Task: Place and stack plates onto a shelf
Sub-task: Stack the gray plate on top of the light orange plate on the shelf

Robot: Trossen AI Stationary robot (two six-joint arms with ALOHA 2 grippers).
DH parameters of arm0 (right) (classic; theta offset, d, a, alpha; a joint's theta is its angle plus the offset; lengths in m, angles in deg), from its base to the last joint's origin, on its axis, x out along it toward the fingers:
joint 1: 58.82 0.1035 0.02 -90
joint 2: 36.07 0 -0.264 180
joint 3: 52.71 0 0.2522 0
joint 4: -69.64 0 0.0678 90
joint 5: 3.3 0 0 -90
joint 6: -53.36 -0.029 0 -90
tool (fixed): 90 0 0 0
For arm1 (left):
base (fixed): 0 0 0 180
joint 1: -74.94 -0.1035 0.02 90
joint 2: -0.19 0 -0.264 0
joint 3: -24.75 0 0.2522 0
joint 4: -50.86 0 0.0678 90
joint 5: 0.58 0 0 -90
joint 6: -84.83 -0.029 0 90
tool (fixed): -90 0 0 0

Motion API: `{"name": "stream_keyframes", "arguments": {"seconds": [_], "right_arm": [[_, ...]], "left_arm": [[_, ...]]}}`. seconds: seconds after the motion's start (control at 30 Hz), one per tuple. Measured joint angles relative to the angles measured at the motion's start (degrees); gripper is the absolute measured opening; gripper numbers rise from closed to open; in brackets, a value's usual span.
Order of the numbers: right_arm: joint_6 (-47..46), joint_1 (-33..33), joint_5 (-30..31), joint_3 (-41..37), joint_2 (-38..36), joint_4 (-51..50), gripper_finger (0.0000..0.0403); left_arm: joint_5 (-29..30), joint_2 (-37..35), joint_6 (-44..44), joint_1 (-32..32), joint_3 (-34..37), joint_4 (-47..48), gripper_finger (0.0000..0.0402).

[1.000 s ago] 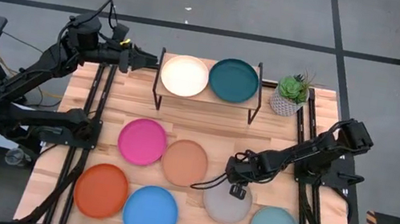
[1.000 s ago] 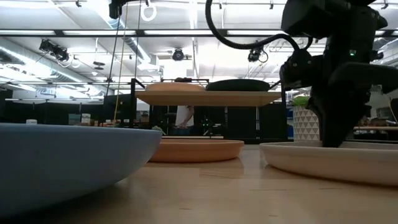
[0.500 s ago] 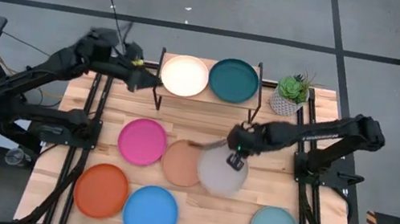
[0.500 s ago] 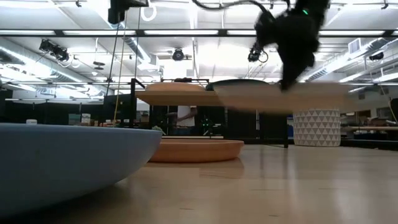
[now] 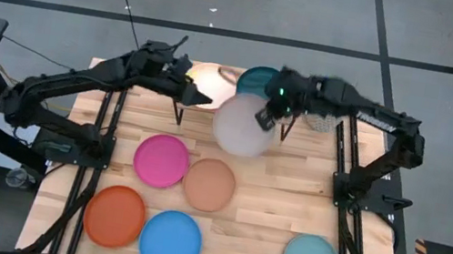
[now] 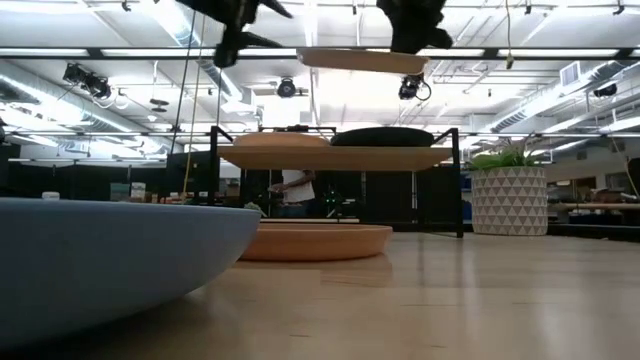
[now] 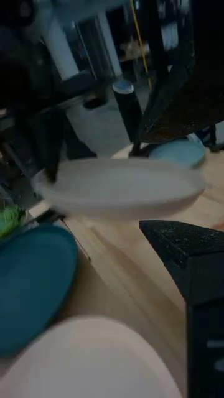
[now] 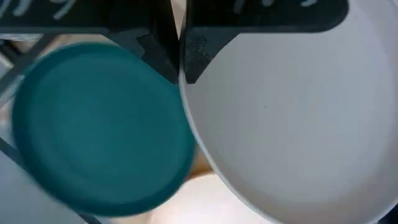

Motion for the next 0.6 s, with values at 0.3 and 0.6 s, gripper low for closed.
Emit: {"name": "stream_keyframes", "arguments": {"seconds": [0.3, 0.6], "right_arm": [[6.34, -6.9, -4.76, 9.57, 5.55, -0.02, 0.0016], [7.91, -10.96, -9.45, 10.66, 6.64, 4.66, 0.0016]], "left_arm": [[3.51, 3.97, 2.1, -0.83, -0.01, -5.17, 0.022], [5.59, 5.06, 0.39, -3.29, 0.04, -6.5, 0.0219]]}}
